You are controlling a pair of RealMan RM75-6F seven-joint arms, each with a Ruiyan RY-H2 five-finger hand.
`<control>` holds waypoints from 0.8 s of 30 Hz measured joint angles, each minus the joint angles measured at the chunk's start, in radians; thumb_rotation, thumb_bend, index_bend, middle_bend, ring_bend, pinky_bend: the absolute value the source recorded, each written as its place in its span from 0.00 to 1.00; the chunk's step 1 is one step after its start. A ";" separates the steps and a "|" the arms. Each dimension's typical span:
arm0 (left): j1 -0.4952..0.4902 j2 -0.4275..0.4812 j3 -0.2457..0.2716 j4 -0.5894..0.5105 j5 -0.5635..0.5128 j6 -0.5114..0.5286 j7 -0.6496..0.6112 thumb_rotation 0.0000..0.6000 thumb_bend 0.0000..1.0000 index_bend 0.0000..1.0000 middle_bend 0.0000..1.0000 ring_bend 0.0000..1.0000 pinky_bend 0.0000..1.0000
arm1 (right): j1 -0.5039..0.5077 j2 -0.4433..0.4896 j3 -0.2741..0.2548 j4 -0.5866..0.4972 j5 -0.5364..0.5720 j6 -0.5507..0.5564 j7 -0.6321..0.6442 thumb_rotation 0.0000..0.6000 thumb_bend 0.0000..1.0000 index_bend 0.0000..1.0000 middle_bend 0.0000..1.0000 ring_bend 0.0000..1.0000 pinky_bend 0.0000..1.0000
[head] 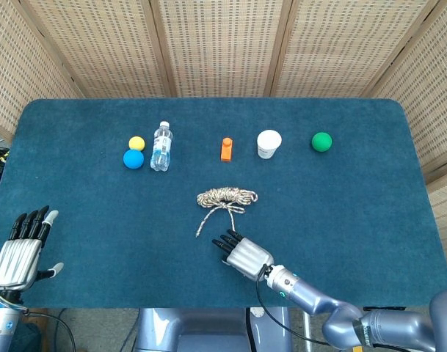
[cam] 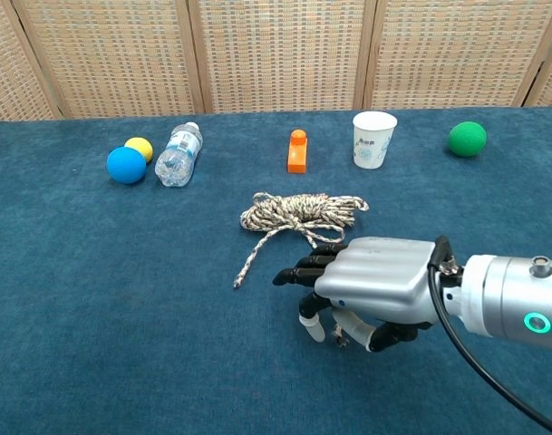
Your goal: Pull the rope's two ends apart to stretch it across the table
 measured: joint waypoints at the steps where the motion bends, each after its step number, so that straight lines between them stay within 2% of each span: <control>1: 0.000 0.000 0.000 0.000 -0.001 0.000 0.000 1.00 0.00 0.00 0.00 0.00 0.00 | 0.002 0.000 -0.004 0.000 0.011 0.002 -0.013 1.00 0.90 0.40 0.00 0.00 0.00; 12: -0.002 0.000 0.005 -0.004 0.001 0.002 0.004 1.00 0.00 0.00 0.00 0.00 0.00 | 0.002 0.060 -0.033 0.005 0.100 0.068 -0.120 1.00 0.90 0.42 0.00 0.00 0.00; 19: -0.002 -0.001 0.009 -0.004 0.004 0.005 0.007 1.00 0.00 0.00 0.00 0.00 0.00 | -0.002 0.087 -0.035 0.052 0.150 0.104 -0.124 1.00 0.89 0.41 0.00 0.00 0.00; 21: -0.003 -0.002 0.009 -0.005 0.003 0.005 0.010 1.00 0.00 0.00 0.00 0.00 0.00 | -0.003 0.089 -0.035 0.060 0.155 0.111 -0.119 1.00 0.83 0.40 0.00 0.00 0.00; 24: -0.004 -0.003 0.009 -0.005 0.002 0.004 0.013 1.00 0.00 0.00 0.00 0.00 0.00 | -0.006 0.090 -0.033 0.063 0.157 0.131 -0.107 1.00 0.60 0.36 0.00 0.00 0.00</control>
